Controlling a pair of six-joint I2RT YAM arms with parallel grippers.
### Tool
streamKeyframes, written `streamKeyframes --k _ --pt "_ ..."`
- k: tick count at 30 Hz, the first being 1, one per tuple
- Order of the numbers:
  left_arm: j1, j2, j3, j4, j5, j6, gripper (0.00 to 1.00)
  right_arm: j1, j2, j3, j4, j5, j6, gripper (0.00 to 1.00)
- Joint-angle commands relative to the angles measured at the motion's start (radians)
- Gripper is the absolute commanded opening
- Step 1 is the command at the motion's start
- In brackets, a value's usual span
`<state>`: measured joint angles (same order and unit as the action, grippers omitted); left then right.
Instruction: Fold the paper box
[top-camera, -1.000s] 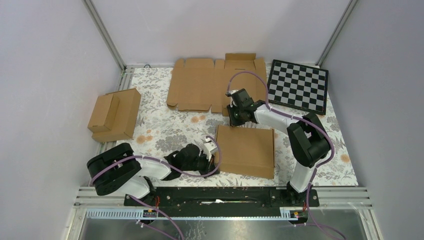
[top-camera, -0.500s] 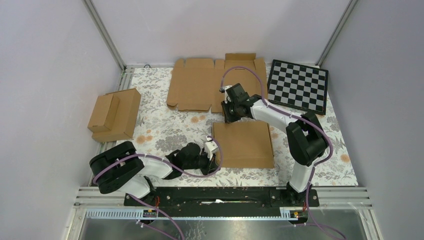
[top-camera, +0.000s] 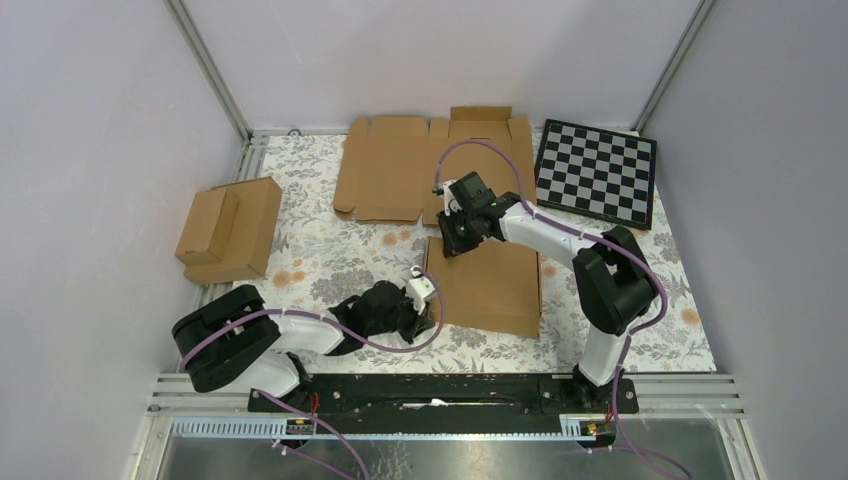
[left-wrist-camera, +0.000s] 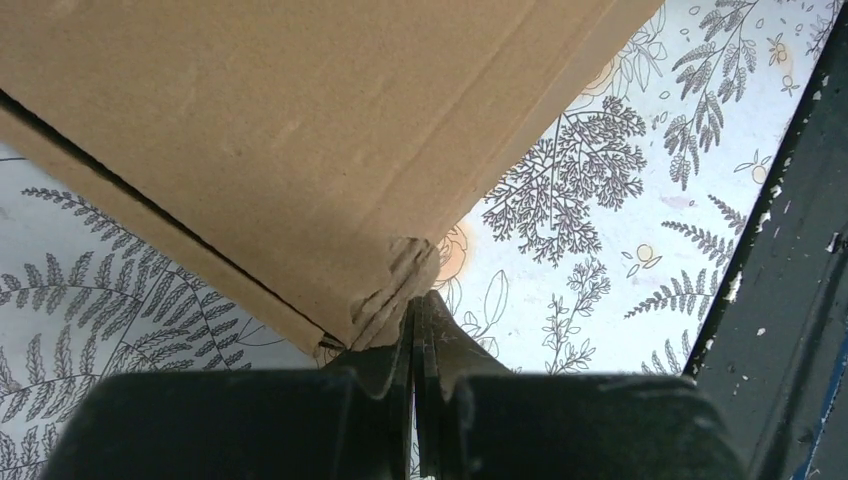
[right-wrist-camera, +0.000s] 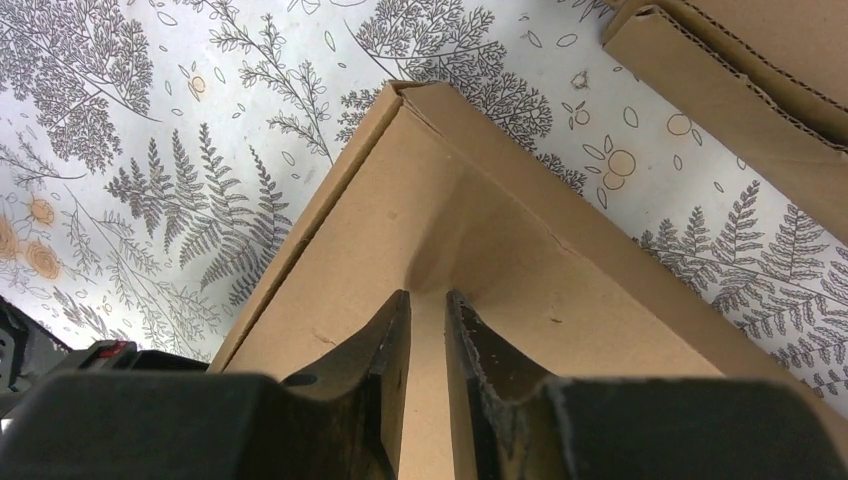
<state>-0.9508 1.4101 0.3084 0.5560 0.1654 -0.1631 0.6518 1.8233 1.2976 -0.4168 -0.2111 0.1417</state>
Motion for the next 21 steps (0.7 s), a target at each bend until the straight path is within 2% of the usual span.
streamKeyframes --k 1,3,11,16,18,21 --pt "0.048 0.001 0.087 0.138 -0.225 0.102 0.0 0.07 0.027 -0.069 -0.329 -0.187 0.053 0.26" --pt "0.047 -0.016 0.09 0.114 -0.205 0.083 0.0 0.057 0.007 -0.034 -0.329 -0.164 0.067 0.26" --pt "0.047 -0.228 0.024 -0.075 -0.217 -0.085 0.0 -0.039 -0.092 0.156 -0.305 -0.067 0.116 0.41" --pt "0.052 -0.375 0.004 -0.234 -0.254 -0.246 0.0 -0.126 -0.177 0.127 -0.218 0.032 0.128 0.65" --pt "0.052 -0.42 -0.001 -0.278 -0.253 -0.351 0.0 -0.183 -0.191 0.088 -0.172 0.034 0.124 0.69" --pt "0.051 -0.447 -0.014 -0.304 -0.228 -0.503 0.0 -0.266 -0.163 0.082 -0.162 0.03 0.113 0.69"
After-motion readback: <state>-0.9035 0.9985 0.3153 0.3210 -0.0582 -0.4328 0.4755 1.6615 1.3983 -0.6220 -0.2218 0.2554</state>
